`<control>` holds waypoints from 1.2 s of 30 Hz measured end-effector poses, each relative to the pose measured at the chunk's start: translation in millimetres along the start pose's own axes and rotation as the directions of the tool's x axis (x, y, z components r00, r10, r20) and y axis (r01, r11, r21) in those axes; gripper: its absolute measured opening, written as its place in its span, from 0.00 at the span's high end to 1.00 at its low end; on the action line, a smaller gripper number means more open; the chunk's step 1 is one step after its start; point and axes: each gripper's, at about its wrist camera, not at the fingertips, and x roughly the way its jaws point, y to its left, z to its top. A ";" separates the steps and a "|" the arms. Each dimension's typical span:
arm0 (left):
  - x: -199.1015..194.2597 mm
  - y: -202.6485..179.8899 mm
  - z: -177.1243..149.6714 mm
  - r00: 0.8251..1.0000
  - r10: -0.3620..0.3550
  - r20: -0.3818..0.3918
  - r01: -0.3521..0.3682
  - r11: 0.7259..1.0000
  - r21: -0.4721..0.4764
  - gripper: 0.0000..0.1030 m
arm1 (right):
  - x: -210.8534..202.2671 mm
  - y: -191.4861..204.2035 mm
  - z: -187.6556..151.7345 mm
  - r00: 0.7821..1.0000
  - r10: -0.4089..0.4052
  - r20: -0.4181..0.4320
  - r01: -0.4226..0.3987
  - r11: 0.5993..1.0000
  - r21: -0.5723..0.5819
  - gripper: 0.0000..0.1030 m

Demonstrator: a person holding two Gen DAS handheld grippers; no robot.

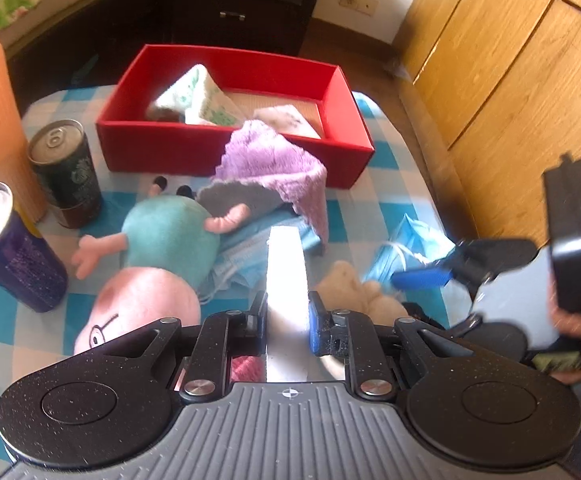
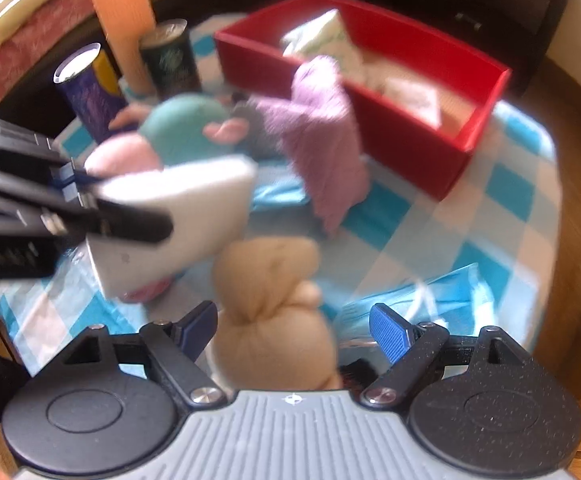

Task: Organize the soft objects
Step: 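Grasp the second white sponge with the left tool while the right tool grasps the beige knotted cloth, then carry the sponge in the left tool and beige cloth in the right tool to the red box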

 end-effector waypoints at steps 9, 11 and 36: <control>-4.7 5.3 2.0 1.000 -0.016 0.007 0.016 1.000 -0.023 0.82 | 12.5 15.1 0.9 1.000 -0.002 -0.020 0.002 1.000 -0.029 0.69; -5.2 6.3 2.8 1.000 -0.016 0.009 0.016 0.999 -0.029 0.82 | 7.7 12.7 0.2 1.000 0.024 -0.013 -0.024 1.000 -0.009 0.74; -43.9 8.0 36.4 0.984 -0.067 0.166 0.081 0.994 -0.079 0.82 | -61.8 -26.0 20.3 0.970 0.123 0.209 -0.156 0.976 0.151 0.81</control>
